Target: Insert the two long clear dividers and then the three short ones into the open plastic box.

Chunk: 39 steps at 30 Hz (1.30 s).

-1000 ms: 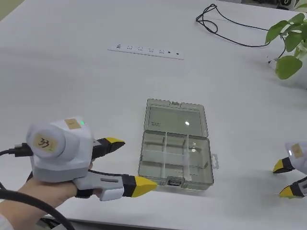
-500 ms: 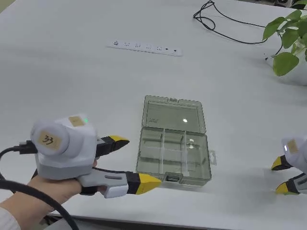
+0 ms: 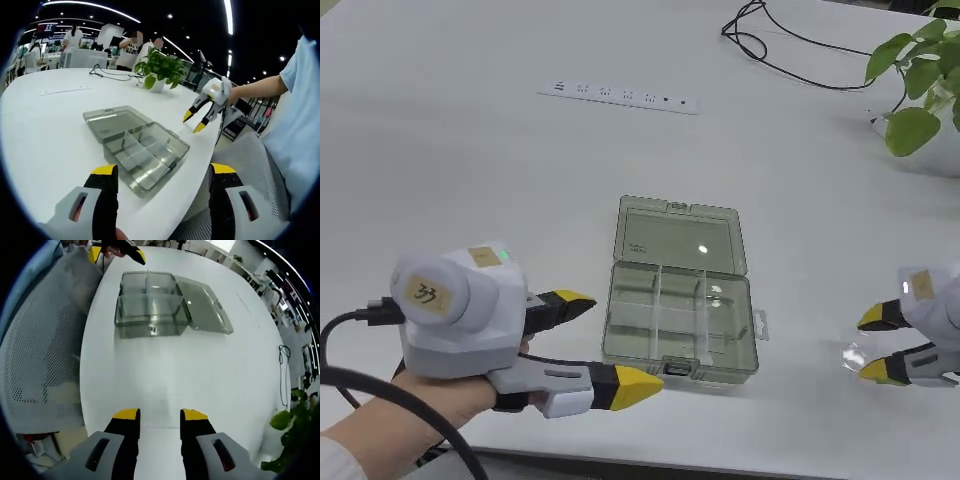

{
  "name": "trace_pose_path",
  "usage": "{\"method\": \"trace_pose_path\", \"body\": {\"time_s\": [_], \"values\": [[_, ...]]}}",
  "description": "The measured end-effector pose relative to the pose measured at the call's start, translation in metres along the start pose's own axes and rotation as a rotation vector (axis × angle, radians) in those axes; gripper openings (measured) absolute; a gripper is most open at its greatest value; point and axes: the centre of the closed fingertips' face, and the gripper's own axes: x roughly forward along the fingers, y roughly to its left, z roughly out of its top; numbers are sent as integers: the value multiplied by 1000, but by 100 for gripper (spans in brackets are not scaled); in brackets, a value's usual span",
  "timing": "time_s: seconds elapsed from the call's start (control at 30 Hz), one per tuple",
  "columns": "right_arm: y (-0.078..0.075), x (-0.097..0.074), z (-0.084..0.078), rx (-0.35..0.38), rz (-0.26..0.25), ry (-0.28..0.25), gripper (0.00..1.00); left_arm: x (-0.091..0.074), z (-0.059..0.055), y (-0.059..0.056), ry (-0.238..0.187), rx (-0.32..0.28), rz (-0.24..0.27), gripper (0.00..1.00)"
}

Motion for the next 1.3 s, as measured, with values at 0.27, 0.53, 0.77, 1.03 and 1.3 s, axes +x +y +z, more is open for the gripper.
{"method": "trace_pose_path", "body": {"time_s": [0.27, 0.53, 0.77, 1.03, 1.3], "values": [[-7, -17, 74, -51, -85, -110, 32, 7, 18, 0, -79, -158, -21, 72], [-8, -34, 128, -182, -199, -156, 32, 15, 25, 4, -78, -238, -23, 66], [1, -36, 162, -343, -280, -144, 32, 24, 36, -4, -88, -358, -78, 49], [10, -29, 185, -372, -268, -168, 32, 37, 50, -11, -97, -382, -118, 38], [10, -25, 198, -380, -278, -173, 32, 43, 52, -14, -83, -414, -131, 20]]}}
